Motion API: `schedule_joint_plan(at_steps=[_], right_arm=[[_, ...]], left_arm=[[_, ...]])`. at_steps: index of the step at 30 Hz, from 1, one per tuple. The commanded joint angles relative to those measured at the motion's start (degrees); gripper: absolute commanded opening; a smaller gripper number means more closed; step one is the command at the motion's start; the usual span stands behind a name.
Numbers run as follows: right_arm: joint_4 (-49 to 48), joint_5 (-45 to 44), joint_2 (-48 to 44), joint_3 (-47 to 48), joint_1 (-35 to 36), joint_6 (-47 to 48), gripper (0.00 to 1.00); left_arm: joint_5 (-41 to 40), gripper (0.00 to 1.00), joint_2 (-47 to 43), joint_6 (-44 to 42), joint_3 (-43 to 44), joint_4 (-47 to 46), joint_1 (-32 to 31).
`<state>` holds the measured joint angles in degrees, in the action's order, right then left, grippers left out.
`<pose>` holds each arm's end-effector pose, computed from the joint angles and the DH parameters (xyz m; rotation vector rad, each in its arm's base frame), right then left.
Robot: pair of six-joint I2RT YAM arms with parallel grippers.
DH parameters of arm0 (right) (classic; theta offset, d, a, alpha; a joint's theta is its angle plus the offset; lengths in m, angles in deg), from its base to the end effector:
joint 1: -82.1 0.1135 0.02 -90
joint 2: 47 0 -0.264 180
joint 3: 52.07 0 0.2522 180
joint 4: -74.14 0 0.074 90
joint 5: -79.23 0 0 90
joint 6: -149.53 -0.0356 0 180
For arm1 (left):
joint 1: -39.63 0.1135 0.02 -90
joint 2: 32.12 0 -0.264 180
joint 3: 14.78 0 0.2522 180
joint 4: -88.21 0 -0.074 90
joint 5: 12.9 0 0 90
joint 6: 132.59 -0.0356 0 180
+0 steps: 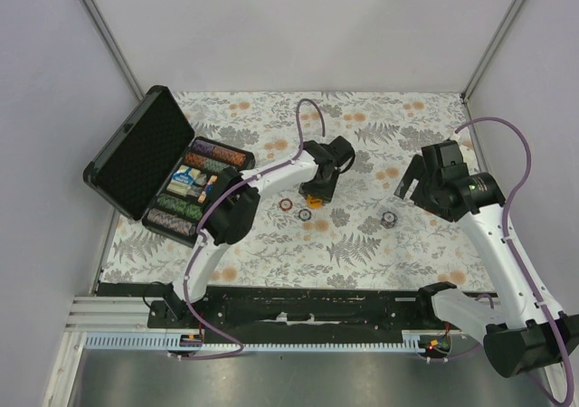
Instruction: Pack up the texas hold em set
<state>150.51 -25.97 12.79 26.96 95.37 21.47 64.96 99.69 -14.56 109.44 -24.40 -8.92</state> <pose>0.1813 0.0332 0.3337 0.6363 2.4342 0.0188 0.3195 -0.3505 0.1719 0.4611 2.7679 0.0050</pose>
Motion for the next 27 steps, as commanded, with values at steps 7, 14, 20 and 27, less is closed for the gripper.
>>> schedule_joint_plan(at_steps=[7,14,20,27], right_arm=[[-2.1,0.4,1.3,0.0,-0.1,0.5,0.98],[-2.8,1.0,1.9,-0.2,-0.1,0.5,0.98],[-3.2,1.5,2.5,-0.4,-0.2,0.5,0.98],[-3.3,2.2,3.1,0.0,-0.1,0.4,0.98]], left_arm=[[-2.9,0.49,-11.0,2.3,-3.6,0.3,3.8],[-5.0,0.49,-16.8,2.4,-8.7,0.3,8.2],[-7.0,0.49,-22.6,2.3,-14.1,0.2,13.3],[-6.3,0.50,-30.1,2.1,-21.8,-0.8,21.6]])
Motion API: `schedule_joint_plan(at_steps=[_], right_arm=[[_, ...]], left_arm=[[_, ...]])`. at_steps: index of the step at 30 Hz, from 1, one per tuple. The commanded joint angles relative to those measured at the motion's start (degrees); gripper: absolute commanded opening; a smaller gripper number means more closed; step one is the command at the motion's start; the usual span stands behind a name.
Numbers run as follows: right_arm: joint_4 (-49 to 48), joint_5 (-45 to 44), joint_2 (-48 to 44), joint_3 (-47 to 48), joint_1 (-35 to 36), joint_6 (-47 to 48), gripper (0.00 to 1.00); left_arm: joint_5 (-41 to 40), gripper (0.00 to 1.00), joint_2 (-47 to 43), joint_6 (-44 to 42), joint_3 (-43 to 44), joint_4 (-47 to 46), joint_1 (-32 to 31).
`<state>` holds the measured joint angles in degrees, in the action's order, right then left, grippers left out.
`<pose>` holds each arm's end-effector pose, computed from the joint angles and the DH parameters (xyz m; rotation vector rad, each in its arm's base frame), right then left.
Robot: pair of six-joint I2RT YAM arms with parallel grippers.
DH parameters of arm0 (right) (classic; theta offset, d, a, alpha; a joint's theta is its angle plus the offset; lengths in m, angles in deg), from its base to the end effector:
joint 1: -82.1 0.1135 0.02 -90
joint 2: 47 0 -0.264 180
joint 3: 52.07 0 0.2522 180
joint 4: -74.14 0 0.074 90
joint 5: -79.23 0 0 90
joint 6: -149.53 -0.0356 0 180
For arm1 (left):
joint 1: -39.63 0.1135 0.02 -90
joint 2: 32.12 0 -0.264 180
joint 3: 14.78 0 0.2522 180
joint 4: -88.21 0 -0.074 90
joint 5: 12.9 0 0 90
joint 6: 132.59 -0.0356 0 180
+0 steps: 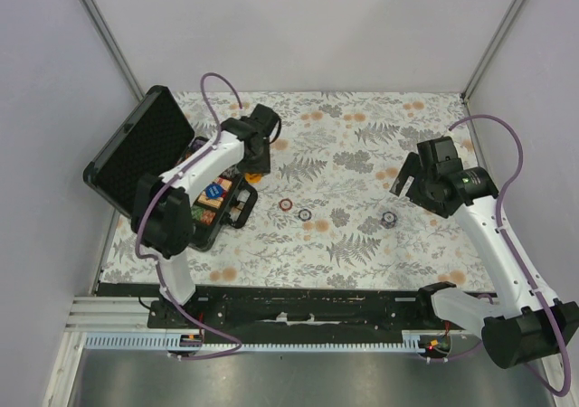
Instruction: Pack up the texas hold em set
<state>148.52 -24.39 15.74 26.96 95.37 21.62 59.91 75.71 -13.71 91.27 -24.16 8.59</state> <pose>0.1952 0.0374 0.3267 0.6267 2.4630 0.0401 0.3403 -0.1925 0.2559 -0.0231 2.6823 0.1079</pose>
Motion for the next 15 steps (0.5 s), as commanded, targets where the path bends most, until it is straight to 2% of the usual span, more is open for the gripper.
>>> schedule_joint_plan(at_steps=[1,15], right_arm=[[-1.4,0.7,0.0,0.0,-0.1,0.0,0.98],[-1.2,1.1,0.2,0.3,-0.1,-0.4,0.98]], left_arm=[[-1.3,0.50,-7.1,1.3,-4.5,-1.4,5.2],[-1.3,0.50,-13.6,3.9,-11.8,-3.2,22.2]])
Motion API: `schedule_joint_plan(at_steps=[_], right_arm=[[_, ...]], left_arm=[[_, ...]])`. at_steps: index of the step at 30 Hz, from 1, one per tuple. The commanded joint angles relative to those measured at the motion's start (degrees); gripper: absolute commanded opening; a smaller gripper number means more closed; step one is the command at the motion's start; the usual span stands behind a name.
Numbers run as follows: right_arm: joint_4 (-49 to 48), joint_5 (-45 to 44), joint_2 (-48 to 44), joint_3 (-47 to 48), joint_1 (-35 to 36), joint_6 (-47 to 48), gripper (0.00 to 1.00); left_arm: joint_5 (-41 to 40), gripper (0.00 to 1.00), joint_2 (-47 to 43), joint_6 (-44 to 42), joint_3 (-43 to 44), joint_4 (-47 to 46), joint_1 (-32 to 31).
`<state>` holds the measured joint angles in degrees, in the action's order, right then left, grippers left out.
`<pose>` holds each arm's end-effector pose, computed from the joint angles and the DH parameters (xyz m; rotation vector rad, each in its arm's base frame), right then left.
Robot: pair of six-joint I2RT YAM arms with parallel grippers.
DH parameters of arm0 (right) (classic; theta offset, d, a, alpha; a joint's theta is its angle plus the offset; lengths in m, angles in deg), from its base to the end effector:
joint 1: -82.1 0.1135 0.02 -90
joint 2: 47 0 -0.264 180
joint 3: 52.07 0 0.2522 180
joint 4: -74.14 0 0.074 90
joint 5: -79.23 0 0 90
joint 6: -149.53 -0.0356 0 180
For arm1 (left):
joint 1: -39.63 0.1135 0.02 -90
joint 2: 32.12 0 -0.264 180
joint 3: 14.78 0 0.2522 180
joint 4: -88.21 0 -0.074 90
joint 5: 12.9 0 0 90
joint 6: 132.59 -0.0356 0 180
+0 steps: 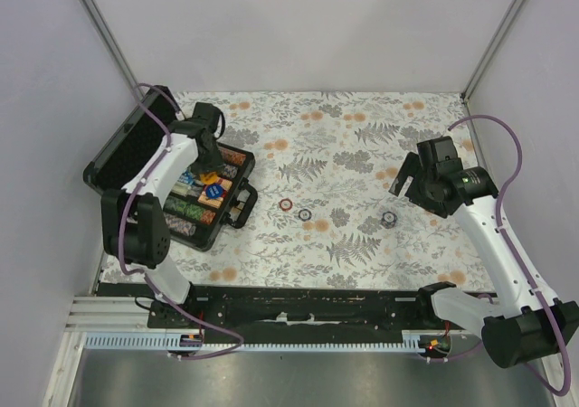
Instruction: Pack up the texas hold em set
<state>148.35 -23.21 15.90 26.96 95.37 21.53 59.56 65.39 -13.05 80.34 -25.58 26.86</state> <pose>0.1959 0.0383 0.3263 0.6232 2.4718 0.0649 0.3397 -0.0660 0.2642 -0.4678 2.6385 0.2027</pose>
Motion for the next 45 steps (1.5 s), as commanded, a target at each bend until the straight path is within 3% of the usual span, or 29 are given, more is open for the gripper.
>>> schedule_joint_plan(at_steps=[1,12,32,45], right_arm=[[-1.0,0.0,0.0,0.2,-0.1,-0.4,0.98],[-1.2,-0.5,0.1,0.0,-0.2,-0.3,0.98],[-0.5,-1.6,0.5,1.2,-0.2,-0.1,0.98],[-0.4,-0.9,0.7,1.7,-0.3,-0.1,0.97]], left_arm=[[-1.1,0.50,-3.4,3.6,-1.2,-2.1,4.9],[-5.3,0.50,-2.3,6.8,-1.6,-5.2,11.3],[-6.5,0.50,1.7,6.6,-4.5,-8.4,12.7],[-8.7,0.74,0.6,5.4,-3.6,-7.6,12.7]])
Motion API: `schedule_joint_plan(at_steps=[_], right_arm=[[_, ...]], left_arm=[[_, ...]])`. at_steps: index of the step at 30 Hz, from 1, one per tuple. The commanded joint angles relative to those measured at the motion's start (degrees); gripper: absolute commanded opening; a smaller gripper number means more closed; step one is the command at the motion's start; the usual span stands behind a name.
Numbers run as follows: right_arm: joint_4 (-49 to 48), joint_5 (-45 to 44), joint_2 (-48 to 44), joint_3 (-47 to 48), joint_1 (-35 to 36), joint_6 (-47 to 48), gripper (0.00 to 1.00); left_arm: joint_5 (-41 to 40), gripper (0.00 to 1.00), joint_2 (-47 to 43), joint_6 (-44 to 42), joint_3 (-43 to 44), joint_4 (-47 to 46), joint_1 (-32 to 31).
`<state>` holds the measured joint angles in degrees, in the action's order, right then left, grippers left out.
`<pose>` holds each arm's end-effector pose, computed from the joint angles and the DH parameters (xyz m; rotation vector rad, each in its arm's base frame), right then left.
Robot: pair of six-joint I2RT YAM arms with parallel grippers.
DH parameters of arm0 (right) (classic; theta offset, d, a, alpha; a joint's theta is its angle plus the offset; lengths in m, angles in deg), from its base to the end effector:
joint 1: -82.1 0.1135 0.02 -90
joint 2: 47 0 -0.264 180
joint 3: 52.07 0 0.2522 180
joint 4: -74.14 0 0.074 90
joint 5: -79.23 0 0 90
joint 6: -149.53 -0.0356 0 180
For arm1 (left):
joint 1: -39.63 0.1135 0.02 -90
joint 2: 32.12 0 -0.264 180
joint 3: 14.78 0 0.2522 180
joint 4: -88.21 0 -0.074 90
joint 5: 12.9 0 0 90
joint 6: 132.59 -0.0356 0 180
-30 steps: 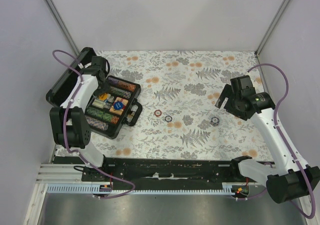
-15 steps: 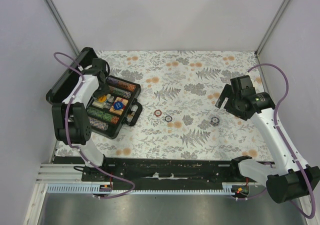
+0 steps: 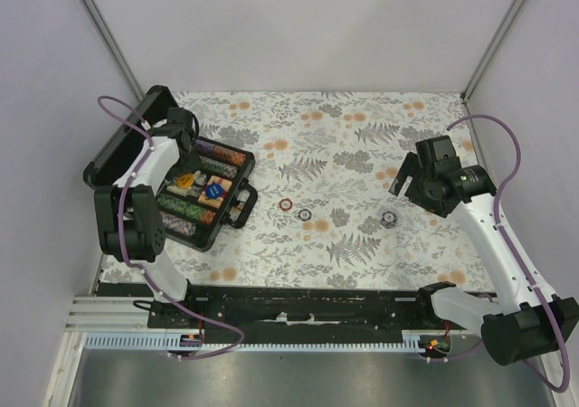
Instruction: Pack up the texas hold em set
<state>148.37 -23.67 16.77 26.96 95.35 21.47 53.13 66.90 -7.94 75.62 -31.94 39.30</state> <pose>0.1991 0.0387 0.3235 0.6281 2.4819 0.0468 0.3499 0.0124 0.2373 -0.8794 2.4874 0.3831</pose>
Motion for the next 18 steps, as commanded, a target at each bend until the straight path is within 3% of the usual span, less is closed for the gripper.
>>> schedule_joint_plan(at_steps=[1,18], right_arm=[[-0.5,-0.2,0.0,1.7,-0.2,-0.1,0.97],[-9.7,15.2,3.1,-1.4,1.2,2.6,0.94]], left_arm=[[-2.0,0.75,-1.3,0.2,1.2,-1.3,0.3],[18.4,0.77,-16.6,-4.9,-0.4,-0.2,-4.0]])
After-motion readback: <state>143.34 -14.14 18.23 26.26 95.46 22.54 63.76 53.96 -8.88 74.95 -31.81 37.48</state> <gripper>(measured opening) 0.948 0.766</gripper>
